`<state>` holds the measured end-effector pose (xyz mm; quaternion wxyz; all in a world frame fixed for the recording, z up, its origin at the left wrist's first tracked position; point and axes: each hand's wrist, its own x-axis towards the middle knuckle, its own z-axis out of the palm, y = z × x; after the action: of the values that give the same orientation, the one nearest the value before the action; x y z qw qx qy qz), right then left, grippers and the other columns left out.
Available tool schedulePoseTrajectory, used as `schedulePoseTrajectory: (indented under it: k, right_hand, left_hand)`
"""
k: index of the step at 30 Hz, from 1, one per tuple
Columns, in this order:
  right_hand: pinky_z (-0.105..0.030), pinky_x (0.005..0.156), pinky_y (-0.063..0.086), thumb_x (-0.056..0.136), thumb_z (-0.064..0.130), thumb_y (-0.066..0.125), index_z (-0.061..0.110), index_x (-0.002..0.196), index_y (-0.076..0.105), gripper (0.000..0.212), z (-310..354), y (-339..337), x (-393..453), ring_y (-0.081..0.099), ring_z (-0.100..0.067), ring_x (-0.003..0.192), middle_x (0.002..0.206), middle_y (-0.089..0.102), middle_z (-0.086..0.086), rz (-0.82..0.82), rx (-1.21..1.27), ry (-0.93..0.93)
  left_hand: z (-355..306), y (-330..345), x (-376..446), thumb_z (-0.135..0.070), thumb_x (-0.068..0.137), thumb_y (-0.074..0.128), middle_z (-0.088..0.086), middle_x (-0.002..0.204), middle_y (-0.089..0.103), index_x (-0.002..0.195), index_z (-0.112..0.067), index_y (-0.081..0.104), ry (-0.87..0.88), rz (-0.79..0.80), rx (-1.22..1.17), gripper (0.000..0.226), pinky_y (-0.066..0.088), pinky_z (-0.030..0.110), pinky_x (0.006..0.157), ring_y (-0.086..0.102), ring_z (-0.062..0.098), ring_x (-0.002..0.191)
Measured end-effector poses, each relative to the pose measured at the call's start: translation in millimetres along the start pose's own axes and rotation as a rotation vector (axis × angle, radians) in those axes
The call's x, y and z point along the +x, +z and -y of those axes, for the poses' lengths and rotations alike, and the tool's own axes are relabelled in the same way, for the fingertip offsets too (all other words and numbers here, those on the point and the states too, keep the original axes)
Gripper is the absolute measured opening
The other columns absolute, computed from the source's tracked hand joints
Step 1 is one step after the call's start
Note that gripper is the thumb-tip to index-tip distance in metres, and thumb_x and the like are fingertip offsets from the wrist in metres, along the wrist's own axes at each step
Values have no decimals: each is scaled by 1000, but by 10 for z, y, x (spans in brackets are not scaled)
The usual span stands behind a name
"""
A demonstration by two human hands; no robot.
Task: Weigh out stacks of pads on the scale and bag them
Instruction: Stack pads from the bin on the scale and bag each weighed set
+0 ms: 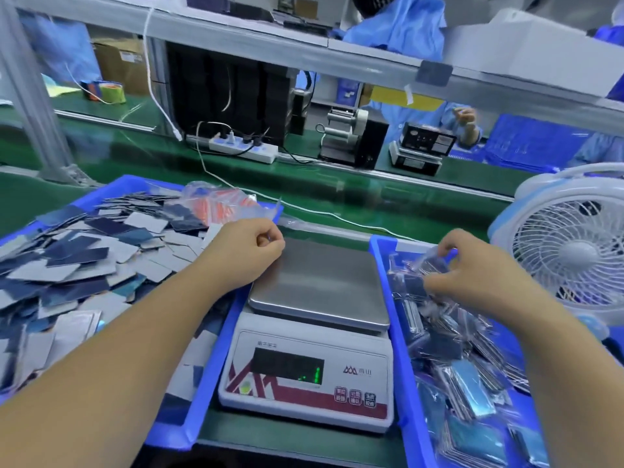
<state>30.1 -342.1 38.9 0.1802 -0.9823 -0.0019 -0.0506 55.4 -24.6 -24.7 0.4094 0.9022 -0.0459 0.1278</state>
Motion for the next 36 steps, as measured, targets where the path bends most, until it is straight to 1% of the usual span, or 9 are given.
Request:
schedulePoseTrajectory:
  k: [3, 6, 8, 12, 18, 23, 27, 31, 36]
  right_hand:
    - [-20, 40, 38, 56, 45, 65, 38, 86, 51, 34, 461, 99, 7, 54, -3, 50, 67, 61, 12, 13, 122, -209]
    - [-21, 54, 34, 68, 40, 70, 32, 91, 51, 31, 858, 360, 39, 51, -5, 70, 73, 53, 13, 29, -11, -413]
    - [-19, 56, 33, 72, 39, 71, 29, 93, 52, 30, 961, 523, 63, 50, -9, 75, 74, 49, 17, 61, -43, -455]
    - [-19, 61, 37, 76, 45, 72, 32, 91, 62, 23, 887, 624, 120, 53, -4, 78, 77, 54, 20, 98, -5, -448]
    - [-17, 58, 33, 83, 41, 67, 30, 74, 63, 16, 689, 544, 130, 49, 9, 68, 73, 60, 13, -51, 180, -339]
    - [-18, 57, 34, 86, 34, 66, 27, 72, 64, 16, 671, 510, 106, 50, 8, 65, 68, 61, 13, -82, 228, -317]
    - [-20, 56, 35, 86, 34, 66, 29, 71, 63, 17, 693, 529, 84, 51, 4, 62, 65, 60, 13, -57, 229, -317]
    - [-22, 56, 35, 86, 32, 65, 29, 69, 62, 18, 695, 538, 78, 51, -1, 60, 62, 59, 12, -56, 224, -307]
    - [-18, 56, 34, 85, 35, 66, 29, 72, 64, 15, 713, 573, 73, 52, 4, 66, 67, 62, 12, -56, 198, -315]
  left_hand:
    - [1, -9, 2, -17, 90, 60, -14, 54, 51, 75, -26, 67, -5, 7, -18, 19, 38, 7, 52, 46, 0, 53]
    - [8, -15, -4, -17, 90, 60, -11, 58, 53, 76, -26, 68, 1, 16, -17, 18, 38, 6, 53, 47, -1, 55]
    - [22, -23, -8, -17, 90, 60, -13, 57, 53, 76, -26, 68, -6, 18, -27, 18, 38, 6, 52, 47, -1, 54]
    - [55, -38, 9, -21, 91, 61, -16, 55, 53, 76, -28, 68, -20, 20, -32, 18, 38, 7, 52, 48, -2, 53]
    - [91, -31, 31, -25, 91, 62, -12, 61, 55, 75, -30, 67, -21, 46, -27, 17, 36, 7, 49, 47, -1, 53]
    - [104, -50, 41, -25, 92, 61, -18, 50, 50, 76, -30, 67, -32, 48, -38, 18, 34, 7, 47, 46, -1, 48]
    - [87, -61, 29, -34, 96, 58, -14, 45, 44, 79, -24, 69, -52, 42, -49, 22, 37, 22, 50, 39, 3, 43]
    - [36, -87, 5, -41, 100, 51, -15, 41, 43, 73, -21, 69, -73, 24, -84, 38, 33, 12, 40, 40, 3, 39]
    - [14, -106, -11, -43, 101, 50, -15, 40, 42, 70, -21, 69, -99, 41, -112, 42, 33, 14, 40, 39, 3, 36]
